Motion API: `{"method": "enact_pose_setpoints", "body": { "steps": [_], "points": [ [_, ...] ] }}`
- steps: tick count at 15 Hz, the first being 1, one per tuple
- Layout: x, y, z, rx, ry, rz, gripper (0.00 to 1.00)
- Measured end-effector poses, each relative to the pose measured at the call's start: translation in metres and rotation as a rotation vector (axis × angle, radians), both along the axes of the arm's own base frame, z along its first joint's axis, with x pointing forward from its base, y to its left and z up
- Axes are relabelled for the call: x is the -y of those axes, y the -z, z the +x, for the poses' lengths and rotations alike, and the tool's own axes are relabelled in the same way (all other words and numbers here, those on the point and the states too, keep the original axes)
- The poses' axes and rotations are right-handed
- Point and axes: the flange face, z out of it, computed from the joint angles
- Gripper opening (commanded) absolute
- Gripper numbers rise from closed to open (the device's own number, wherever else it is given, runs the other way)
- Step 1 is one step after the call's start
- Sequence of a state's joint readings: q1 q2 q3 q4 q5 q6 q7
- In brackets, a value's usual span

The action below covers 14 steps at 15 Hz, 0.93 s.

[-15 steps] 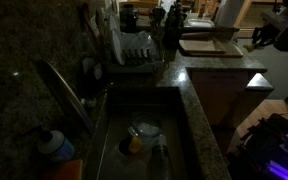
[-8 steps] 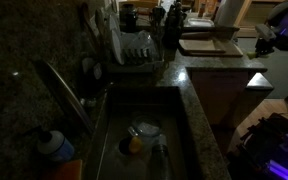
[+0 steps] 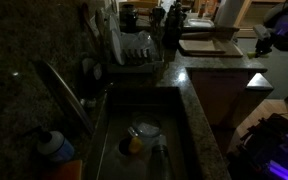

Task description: Move the yellow sponge to the right corner close to you of the wooden board

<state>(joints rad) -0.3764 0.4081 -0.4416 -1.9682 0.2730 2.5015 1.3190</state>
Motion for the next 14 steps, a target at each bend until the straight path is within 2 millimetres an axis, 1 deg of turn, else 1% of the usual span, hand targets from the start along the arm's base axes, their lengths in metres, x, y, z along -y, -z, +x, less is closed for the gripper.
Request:
{"method": "enact_pose_setpoints", "body": {
  "steps": [2, 5, 7, 9, 10, 11, 12, 14],
  "points": [
    [0.012, 0.013, 0.004, -0.047, 0.051, 0.041, 0.05],
    [0.023, 0.034, 0.01, -0.092, 0.09, 0.12, 0.05],
    [0.028, 0.042, 0.015, -0.086, 0.099, 0.134, 0.05],
    [0.033, 0.044, 0.023, -0.06, 0.093, 0.11, 0.05],
    [0.035, 0.042, 0.027, -0.04, 0.085, 0.079, 0.46],
    [0.037, 0.041, 0.03, -0.024, 0.082, 0.054, 0.47],
    [0.038, 0.04, 0.032, -0.014, 0.081, 0.04, 0.52],
    [0.038, 0.04, 0.032, -0.012, 0.081, 0.037, 0.68]
  ]
}}
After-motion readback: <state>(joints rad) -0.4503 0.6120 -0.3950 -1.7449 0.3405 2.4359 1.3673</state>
